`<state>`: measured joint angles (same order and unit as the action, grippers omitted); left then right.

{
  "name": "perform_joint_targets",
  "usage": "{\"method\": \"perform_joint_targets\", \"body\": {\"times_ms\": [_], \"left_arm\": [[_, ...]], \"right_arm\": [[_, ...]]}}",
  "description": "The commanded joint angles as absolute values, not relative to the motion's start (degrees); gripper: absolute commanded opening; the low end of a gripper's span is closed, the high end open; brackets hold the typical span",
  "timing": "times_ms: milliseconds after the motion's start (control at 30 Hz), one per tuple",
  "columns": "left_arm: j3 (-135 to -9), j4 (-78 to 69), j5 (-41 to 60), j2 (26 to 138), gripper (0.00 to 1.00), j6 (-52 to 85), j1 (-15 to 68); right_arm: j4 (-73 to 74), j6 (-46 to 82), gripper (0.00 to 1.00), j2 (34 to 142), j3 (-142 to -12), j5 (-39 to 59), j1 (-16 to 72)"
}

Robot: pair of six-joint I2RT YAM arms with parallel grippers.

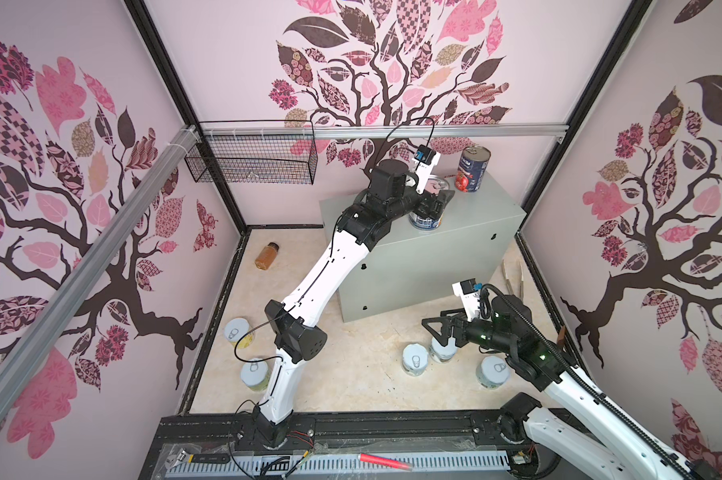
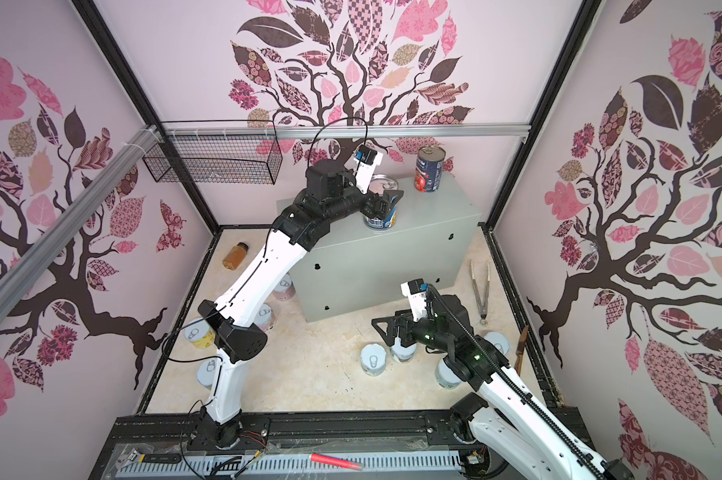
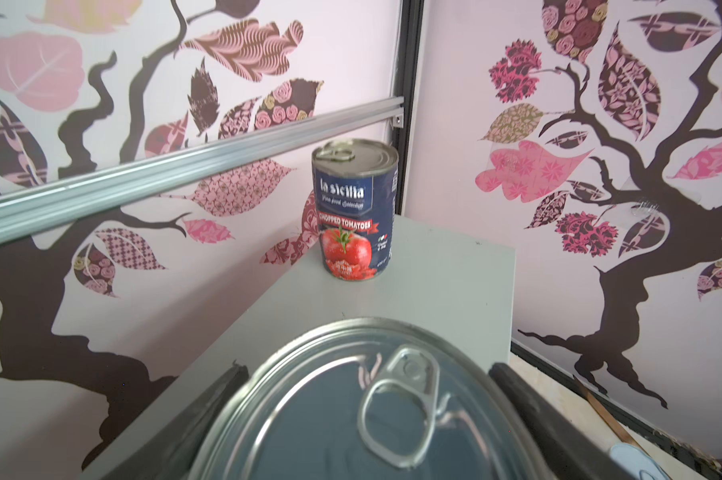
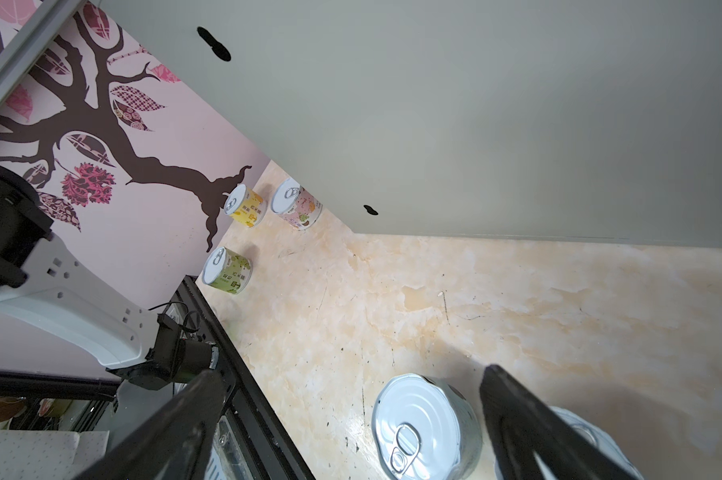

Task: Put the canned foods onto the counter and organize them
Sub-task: 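Lower the blue soup can onto the cabinet top beside the tomato can, then open and withdraw the left gripper while the right gripper rises toward the cabinet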

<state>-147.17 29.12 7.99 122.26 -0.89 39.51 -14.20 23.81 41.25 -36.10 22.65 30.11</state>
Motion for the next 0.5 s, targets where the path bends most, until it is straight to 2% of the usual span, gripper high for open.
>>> {"method": "perform_joint_targets", "body": {"times_ms": [0,467], "left_arm": [[-148.1,22.3,8.2,120.2,0.95,-2.9,39.3],[-144.5,21.5,6.3,112.8,0.98,-1.7,39.5]], "right_arm": [[-15.8,23.4,1.0,39.6,-39.0,21.2,30.6],[-24.9,21.0,1.0,35.6,-46.3,15.8,30.6]]}}
